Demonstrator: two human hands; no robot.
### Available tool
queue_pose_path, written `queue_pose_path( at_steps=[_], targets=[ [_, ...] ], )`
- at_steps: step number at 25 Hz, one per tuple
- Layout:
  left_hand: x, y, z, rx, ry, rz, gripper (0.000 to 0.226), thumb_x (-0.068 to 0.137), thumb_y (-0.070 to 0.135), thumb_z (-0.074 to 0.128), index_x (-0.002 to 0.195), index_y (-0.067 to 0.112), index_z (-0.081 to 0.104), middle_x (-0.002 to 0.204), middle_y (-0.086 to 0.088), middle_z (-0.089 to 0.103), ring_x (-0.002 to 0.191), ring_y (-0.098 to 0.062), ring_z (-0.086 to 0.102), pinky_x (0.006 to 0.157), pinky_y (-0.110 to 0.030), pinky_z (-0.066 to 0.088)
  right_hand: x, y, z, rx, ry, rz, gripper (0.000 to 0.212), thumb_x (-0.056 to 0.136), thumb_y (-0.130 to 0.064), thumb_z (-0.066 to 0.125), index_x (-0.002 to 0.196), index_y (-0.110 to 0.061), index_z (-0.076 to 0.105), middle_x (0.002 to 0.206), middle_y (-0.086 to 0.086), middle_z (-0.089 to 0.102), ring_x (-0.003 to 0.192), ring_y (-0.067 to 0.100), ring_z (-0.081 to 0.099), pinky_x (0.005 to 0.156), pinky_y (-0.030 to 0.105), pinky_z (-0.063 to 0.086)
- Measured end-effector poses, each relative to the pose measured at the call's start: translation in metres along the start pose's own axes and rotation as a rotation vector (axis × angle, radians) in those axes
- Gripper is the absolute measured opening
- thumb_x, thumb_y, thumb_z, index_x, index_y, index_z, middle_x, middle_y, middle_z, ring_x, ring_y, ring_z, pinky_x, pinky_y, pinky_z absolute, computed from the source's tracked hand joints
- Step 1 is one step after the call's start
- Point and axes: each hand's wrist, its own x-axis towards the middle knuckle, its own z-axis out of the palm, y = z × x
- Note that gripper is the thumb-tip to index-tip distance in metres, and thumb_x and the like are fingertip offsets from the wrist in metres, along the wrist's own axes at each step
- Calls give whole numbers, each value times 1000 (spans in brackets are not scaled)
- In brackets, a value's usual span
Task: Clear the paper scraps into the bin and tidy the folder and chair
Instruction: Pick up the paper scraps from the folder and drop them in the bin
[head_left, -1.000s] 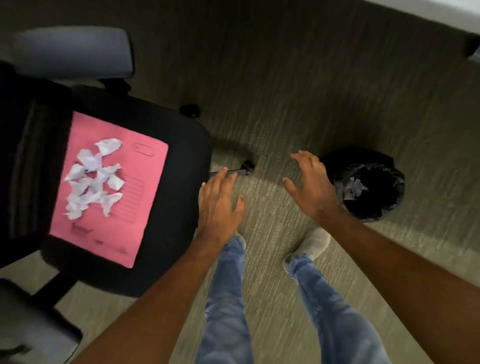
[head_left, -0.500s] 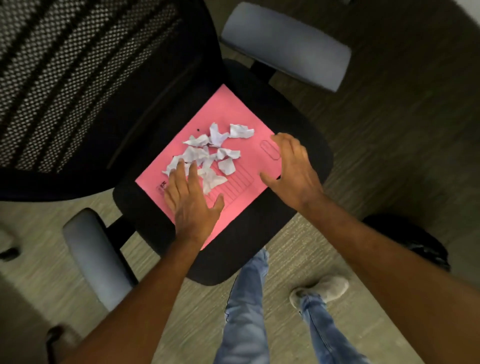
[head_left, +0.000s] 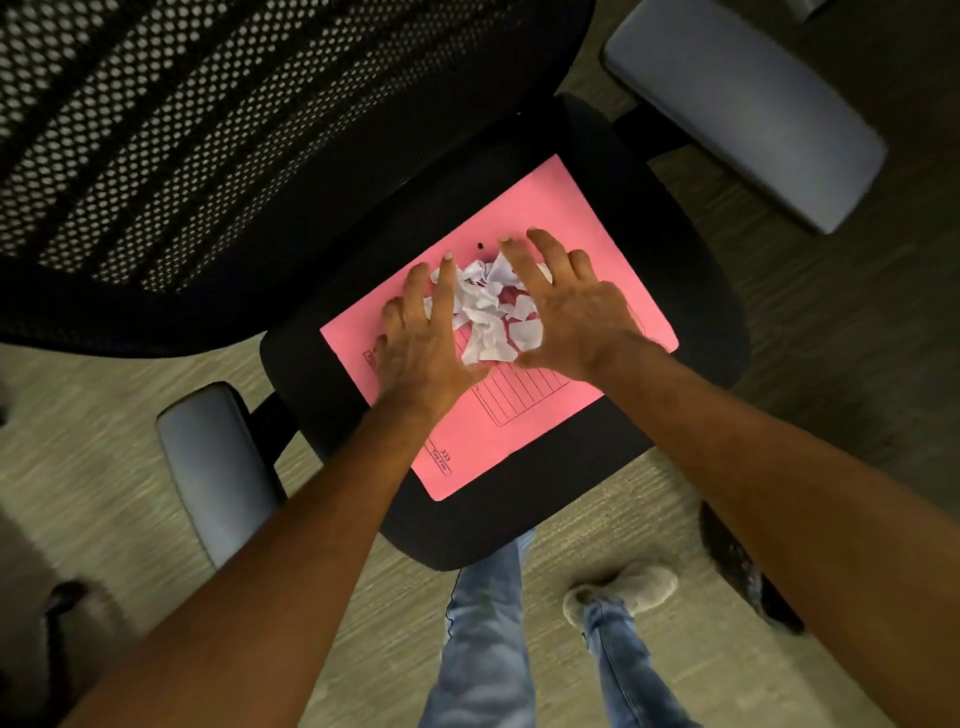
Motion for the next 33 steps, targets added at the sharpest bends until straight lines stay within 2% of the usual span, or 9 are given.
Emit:
queue_pose_path(
  at_steps=[4,9,14,17,20,23,28,32,33],
  targets=[
    [16,-5,-6,-69,-34,82,120,69,62,84,161,31,15,156,-15,29,128,-32,44,90,-39,55,12,-13,4,-22,-18,-38,114,77,-62,81,163,-33,12,164,9,22,137,33,42,83,46,60],
    [15,2,-6,-199,-67,100,95,72,30,92,151,26,39,151,-13,33,130,-30,44,85,-35,58,9,-15,12,150,-29,-25,86,82,-45,84,153,-29,37,154,9,31,128,29,48,80,41,61],
    [16,19,-3,-252,-86,58,71,73,19,91,134,15,54,144,-12,41,124,-29,51,80,-27,48,0,-25,24,300,39,1,50,92,-26,79,136,-18,58,143,10,44,116,26,55,85,38,61],
    [19,19,-5,-266,-98,50,61,75,20,90,127,11,60,135,-12,51,116,-27,56,81,-31,54,-7,-28,27,331,117,-7,32,96,-19,74,126,-11,66,133,15,53,105,27,60,83,40,61],
    [17,16,-7,-295,-106,46,55,78,16,87,126,10,62,130,-12,55,113,-26,58,87,-35,60,-14,-21,27,422,147,44,34,92,-13,77,124,-8,66,131,15,52,96,27,64,84,38,63],
    [11,16,-7,-387,-85,-1,50,81,7,82,127,9,62,129,-12,55,114,-25,59,86,-38,63,-22,-6,29,514,117,150,41,91,-13,79,127,-14,62,135,10,47,101,22,65,90,34,62],
    [-5,15,0,-495,-24,-112,46,86,0,77,128,11,61,128,-10,55,108,-21,63,70,-19,56,-40,14,37,735,152,268,41,88,-9,81,124,-19,63,125,-3,43,107,18,62,94,35,63],
    [-27,25,7,-513,-28,-122,43,86,-1,76,124,14,62,120,-3,53,96,-11,60,56,-7,44,-61,25,47,809,224,359,40,86,-6,82,117,-22,64,119,-3,43,90,9,60,72,9,58],
    [-34,31,9,-508,-33,-106,40,86,0,76,120,15,62,115,1,51,91,-8,59,55,-7,43,-70,29,49,829,237,380,39,86,-6,82,116,-23,64,118,-3,43,89,8,59,66,8,56]
  ],
)
